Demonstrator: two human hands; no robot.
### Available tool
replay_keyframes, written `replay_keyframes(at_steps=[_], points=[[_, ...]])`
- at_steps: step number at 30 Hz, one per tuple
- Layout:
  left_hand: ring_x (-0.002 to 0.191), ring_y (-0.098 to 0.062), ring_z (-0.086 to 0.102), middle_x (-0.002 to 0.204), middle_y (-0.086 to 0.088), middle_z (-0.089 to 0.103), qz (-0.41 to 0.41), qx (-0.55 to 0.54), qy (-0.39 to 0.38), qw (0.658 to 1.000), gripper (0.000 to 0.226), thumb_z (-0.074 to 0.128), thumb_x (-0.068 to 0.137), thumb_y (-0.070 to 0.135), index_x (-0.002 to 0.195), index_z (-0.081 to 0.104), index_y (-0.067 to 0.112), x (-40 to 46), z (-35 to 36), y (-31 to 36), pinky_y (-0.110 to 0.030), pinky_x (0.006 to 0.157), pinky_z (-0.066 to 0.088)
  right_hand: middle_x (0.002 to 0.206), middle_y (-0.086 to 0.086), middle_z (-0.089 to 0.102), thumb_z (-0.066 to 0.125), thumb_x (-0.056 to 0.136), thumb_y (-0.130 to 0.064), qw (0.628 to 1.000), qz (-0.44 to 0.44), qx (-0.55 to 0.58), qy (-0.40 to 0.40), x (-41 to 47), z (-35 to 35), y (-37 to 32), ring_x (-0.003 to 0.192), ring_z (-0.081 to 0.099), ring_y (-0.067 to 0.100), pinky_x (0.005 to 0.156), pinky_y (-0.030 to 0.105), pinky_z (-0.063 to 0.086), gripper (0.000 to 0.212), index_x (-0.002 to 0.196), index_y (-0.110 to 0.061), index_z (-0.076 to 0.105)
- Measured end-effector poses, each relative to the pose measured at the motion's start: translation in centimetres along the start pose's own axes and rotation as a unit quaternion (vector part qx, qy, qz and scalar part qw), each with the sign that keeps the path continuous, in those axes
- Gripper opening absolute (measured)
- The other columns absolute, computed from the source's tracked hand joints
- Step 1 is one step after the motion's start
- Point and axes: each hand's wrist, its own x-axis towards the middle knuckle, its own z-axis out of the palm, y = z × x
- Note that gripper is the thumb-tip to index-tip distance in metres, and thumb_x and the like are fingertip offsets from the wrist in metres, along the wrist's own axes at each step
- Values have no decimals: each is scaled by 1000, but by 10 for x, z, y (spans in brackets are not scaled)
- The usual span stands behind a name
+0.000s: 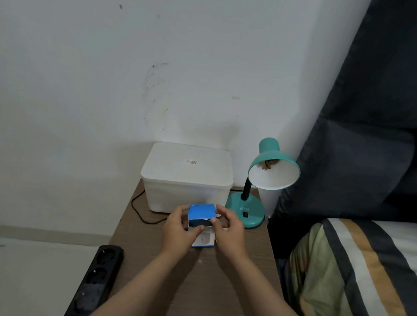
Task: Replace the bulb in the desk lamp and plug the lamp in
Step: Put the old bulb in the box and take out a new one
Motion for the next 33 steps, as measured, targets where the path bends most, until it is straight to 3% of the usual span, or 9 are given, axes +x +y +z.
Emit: replay_keyframes(at_steps=[4,7,14,18,20,22,25,29,33], points=[[85,-12,59,97,-1,62,-23,-18,-1,1000,53,83,64,14,105,50,19,-5,-5,5,-23,69,51,113,-12,63,58,88,-1,1000,-10,28,0,-8,2,0,99,61,6,81,14,49,33,113,-22,57],[85,-15,60,95,0,61,-15,-10,-16,1000,48,83,65,15,101,51,19,-5,-8,4,-27,68,53,116,-10,63,53,88,3,999,-7,39,8,-11,4,1,106,58,-1,85,20,47,30,100,-24,55],[98,-17,61,118,-5,59,3,45,-137,990,80,80,65,28,135,41,32,11,-13,0,-36,82,57,113,-17,60,48,92,-2,999,5,23,-43,-5,2,7,96,59,6,86,27,52,45,116,-40,57],[102,-20,60,124,-8,55,-23,61,-200,978,92,80,68,22,142,27,29,23,-16,6,-37,85,56,99,-17,53,52,92,-4,998,8,21,-66,2,-3,5,83,52,1,75,20,52,44,113,-43,58],[103,-20,60,125,-8,55,-34,62,-224,972,95,79,69,19,144,22,26,28,-18,9,-33,83,55,111,-11,56,55,91,-5,997,7,-8,-72,5,-6,0,76,52,0,64,12,49,38,114,-34,59],[102,-19,61,124,-7,57,-45,62,-242,967,97,79,70,20,145,18,28,31,-20,9,-30,81,55,109,-4,58,60,88,-6,995,-15,-68,-69,9,-9,-6,71,51,-3,58,7,45,32,115,-24,59],[101,-17,61,124,-3,58,-47,70,-252,964,101,81,68,26,145,16,31,34,-22,8,-33,82,56,109,-6,60,69,83,-12,982,-62,-164,-76,17,-11,-12,89,55,-1,65,5,45,33,114,-20,60],[101,-15,61,127,-1,55,-53,65,-259,962,102,82,66,24,144,17,32,35,-24,7,-30,79,56,113,-6,64,76,76,-27,953,-67,-266,-130,27,-11,-15,101,57,6,81,18,48,40,113,-21,61],[105,-17,60,126,-2,57,-61,49,-263,962,105,84,63,26,144,18,33,34,-25,5,-38,88,54,115,-3,62,78,72,-30,933,-65,-318,-157,30,-8,-18,102,57,10,84,27,52,48,115,-20,59]])
